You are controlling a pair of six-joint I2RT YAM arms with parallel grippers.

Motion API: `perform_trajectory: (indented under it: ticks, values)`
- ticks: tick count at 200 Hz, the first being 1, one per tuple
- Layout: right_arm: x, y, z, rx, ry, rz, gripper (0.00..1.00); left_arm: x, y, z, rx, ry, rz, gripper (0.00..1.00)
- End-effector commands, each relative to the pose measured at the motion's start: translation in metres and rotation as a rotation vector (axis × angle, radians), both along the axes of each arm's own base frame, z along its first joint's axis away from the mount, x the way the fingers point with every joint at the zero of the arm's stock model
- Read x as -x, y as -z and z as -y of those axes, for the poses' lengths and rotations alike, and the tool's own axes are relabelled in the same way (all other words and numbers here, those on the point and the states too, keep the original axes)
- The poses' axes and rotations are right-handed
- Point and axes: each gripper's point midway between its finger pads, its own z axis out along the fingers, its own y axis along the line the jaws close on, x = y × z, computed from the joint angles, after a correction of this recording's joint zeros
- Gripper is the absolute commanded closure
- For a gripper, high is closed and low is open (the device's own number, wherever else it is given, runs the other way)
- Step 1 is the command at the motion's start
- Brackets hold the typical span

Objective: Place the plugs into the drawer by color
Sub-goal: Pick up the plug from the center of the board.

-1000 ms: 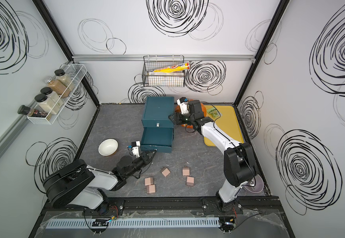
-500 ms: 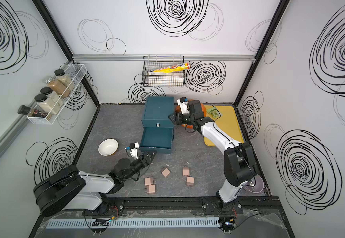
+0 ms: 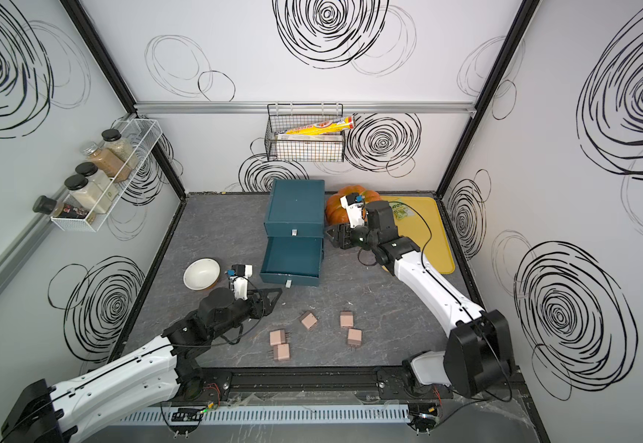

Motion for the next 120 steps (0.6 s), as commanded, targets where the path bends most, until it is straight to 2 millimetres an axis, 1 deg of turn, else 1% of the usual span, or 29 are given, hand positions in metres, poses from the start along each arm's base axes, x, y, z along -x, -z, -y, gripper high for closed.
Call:
perform_trajectory:
  ticks: [1, 9, 22, 23, 28, 41, 56, 68, 73, 91, 108, 120]
  values:
    - [0.041, 0.016, 0.009, 0.072, -0.005, 0.027, 0.38, 0.017, 0.022, -0.007, -0.135, 0.089, -0.025, 0.28]
    - [0.057, 0.027, 0.009, 0.095, -0.002, 0.036, 0.38, 0.019, 0.017, -0.003, -0.126, 0.121, -0.012, 0.27]
    - [0.090, 0.048, -0.003, 0.114, -0.046, 0.036, 0.37, 0.021, 0.011, 0.005, -0.093, 0.162, 0.005, 0.22]
    - [0.093, 0.046, -0.006, 0.112, -0.058, 0.043, 0.37, 0.022, 0.011, 0.006, -0.090, 0.165, 0.004, 0.22]
    - [0.103, 0.055, -0.010, 0.127, -0.069, 0.041, 0.36, 0.022, 0.009, 0.008, -0.072, 0.172, 0.011, 0.20]
    - [0.127, 0.075, -0.018, 0.160, -0.116, 0.037, 0.36, 0.024, 0.008, 0.014, -0.020, 0.196, 0.035, 0.18]
    - [0.147, 0.099, -0.022, 0.201, -0.147, 0.023, 0.36, 0.025, -0.001, 0.017, 0.006, 0.217, 0.077, 0.16]
    - [0.157, 0.117, -0.024, 0.222, -0.168, 0.025, 0.34, 0.025, -0.007, 0.017, 0.010, 0.224, 0.108, 0.15]
    - [0.158, 0.124, -0.024, 0.239, -0.170, 0.019, 0.33, 0.025, -0.009, 0.016, 0.002, 0.222, 0.128, 0.14]
    - [0.164, 0.145, -0.030, 0.300, -0.211, -0.017, 0.32, 0.021, -0.003, 0.007, -0.009, 0.178, 0.145, 0.12]
    - [0.172, 0.166, -0.040, 0.358, -0.264, -0.062, 0.31, 0.026, -0.003, 0.010, 0.015, 0.216, 0.137, 0.11]
    - [0.172, 0.177, -0.046, 0.400, -0.270, -0.063, 0.30, 0.028, -0.001, 0.010, 0.008, 0.222, 0.133, 0.11]
